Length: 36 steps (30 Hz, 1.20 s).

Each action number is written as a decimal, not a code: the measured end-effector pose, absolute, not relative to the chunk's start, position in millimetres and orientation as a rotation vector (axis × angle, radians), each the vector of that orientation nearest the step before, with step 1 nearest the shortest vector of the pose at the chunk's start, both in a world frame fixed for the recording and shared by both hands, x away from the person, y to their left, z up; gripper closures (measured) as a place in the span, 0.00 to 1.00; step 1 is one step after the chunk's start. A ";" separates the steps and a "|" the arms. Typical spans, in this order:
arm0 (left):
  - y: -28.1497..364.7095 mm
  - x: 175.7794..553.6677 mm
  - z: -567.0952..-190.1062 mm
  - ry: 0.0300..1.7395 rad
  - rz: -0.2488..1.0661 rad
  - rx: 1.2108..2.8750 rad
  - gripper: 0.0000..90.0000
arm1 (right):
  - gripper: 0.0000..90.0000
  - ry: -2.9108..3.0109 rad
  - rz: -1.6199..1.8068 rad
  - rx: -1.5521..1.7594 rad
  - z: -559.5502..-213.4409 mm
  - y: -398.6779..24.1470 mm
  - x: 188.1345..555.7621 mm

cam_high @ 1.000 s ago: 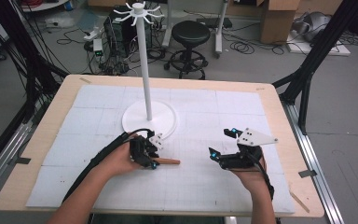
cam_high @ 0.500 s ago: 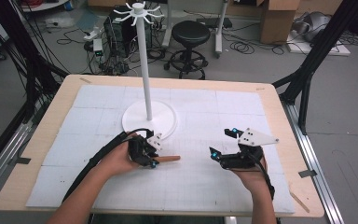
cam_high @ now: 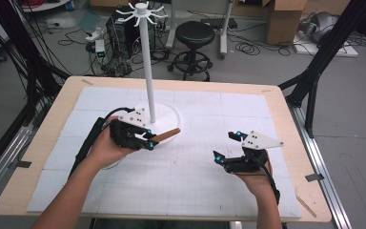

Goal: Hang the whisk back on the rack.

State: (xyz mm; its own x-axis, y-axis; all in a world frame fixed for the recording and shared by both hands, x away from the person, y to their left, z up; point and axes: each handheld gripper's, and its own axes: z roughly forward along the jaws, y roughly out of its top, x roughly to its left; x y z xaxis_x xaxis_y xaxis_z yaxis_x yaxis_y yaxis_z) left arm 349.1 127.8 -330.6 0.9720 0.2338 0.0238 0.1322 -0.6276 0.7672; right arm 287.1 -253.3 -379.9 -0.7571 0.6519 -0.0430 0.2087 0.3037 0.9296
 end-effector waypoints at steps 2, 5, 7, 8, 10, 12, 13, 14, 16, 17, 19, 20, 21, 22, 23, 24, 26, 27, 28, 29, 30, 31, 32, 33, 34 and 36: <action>130.1 351.0 -324.0 0.249 0.151 2.235 0.81 | 0.15 2.162 1.449 0.768 -379.8 -253.2 287.0; 133.3 353.7 -312.2 0.264 0.157 2.194 0.81 | 0.15 2.162 1.451 0.771 -379.8 -253.4 286.9; 135.5 355.6 -303.6 0.268 0.161 2.170 0.81 | 0.15 2.160 1.452 0.770 -379.7 -253.5 286.8; 136.6 356.8 -299.2 0.268 0.169 2.160 0.81 | 0.15 2.160 1.452 0.770 -379.8 -253.4 286.8; 138.9 359.1 -290.5 0.271 0.181 2.145 0.81 | 0.15 2.163 1.451 0.767 -379.9 -253.2 286.9; 141.3 361.1 -282.5 0.280 0.189 2.109 0.81 | 0.15 2.164 1.448 0.770 -380.0 -252.8 287.0; 142.8 362.3 -278.6 0.285 0.185 2.095 0.81 | 0.15 2.162 1.448 0.767 -380.1 -252.7 287.3; 143.6 363.2 -274.8 0.288 0.187 2.086 0.81 | 0.15 2.162 1.448 0.767 -380.1 -252.6 287.3; 144.3 364.8 -266.7 0.285 0.206 2.082 0.81 | 0.15 2.165 1.448 0.770 -380.4 -252.1 287.2; 144.1 365.8 -262.8 0.282 0.209 2.077 0.81 | 0.15 2.165 1.450 0.765 -380.4 -251.9 287.6; 143.3 367.2 -254.7 0.279 0.220 2.063 0.81 | 0.15 2.168 1.445 0.763 -380.5 -251.7 287.5; 142.9 367.7 -250.5 0.281 0.224 2.057 0.81 | 0.15 2.168 1.445 0.765 -380.4 -251.6 287.4; 142.5 368.5 -246.4 0.277 0.227 2.048 0.81 | 0.15 2.167 1.446 0.766 -380.4 -251.5 287.3; 142.1 369.3 -242.3 0.275 0.232 2.040 0.81 | 0.15 2.168 1.445 0.763 -380.4 -251.8 287.4; 141.6 370.0 -238.2 0.275 0.236 2.035 0.81 | 0.15 2.166 1.448 0.765 -380.3 -251.9 287.3; 141.0 370.3 -234.9 0.277 0.236 2.021 0.81 | 0.15 2.165 1.449 0.768 -380.1 -252.2 287.2; 140.2 371.5 -228.0 0.277 0.241 2.006 0.81 | 0.15 2.161 1.453 0.764 -380.2 -252.2 287.4; 140.0 372.1 -224.8 0.270 0.246 2.005 0.81 | 0.15 2.164 1.454 0.768 -380.1 -252.2 287.1; 139.6 372.6 -221.9 0.269 0.250 2.003 0.81 | 0.15 2.163 1.453 0.765 -380.2 -252.3 287.2; 139.2 373.0 -219.3 0.267 0.252 1.997 0.81 | 0.15 2.164 1.452 0.766 -380.2 -252.3 287.2; 139.2 373.5 -217.0 0.268 0.254 1.992 0.81 | 0.15 2.162 1.453 0.766 -380.1 -252.4 287.2; 139.5 373.9 -214.9 0.270 0.250 1.987 0.81 | 0.15 2.162 1.454 0.765 -380.1 -252.4 287.2; 140.1 374.3 -212.6 0.268 0.253 1.977 0.81 | 0.15 2.162 1.455 0.765 -380.1 -252.5 287.0; 141.0 374.6 -210.8 0.270 0.255 1.970 0.81 | 0.15 2.158 1.454 0.758 -379.9 -253.1 287.4; 141.8 375.1 -209.5 0.270 0.254 1.965 0.81 | 0.15 2.157 1.457 0.757 -380.0 -253.2 287.4; 144.1 376.6 -206.9 0.272 0.246 1.941 0.81 | 0.15 2.156 1.458 0.758 -379.8 -253.4 287.4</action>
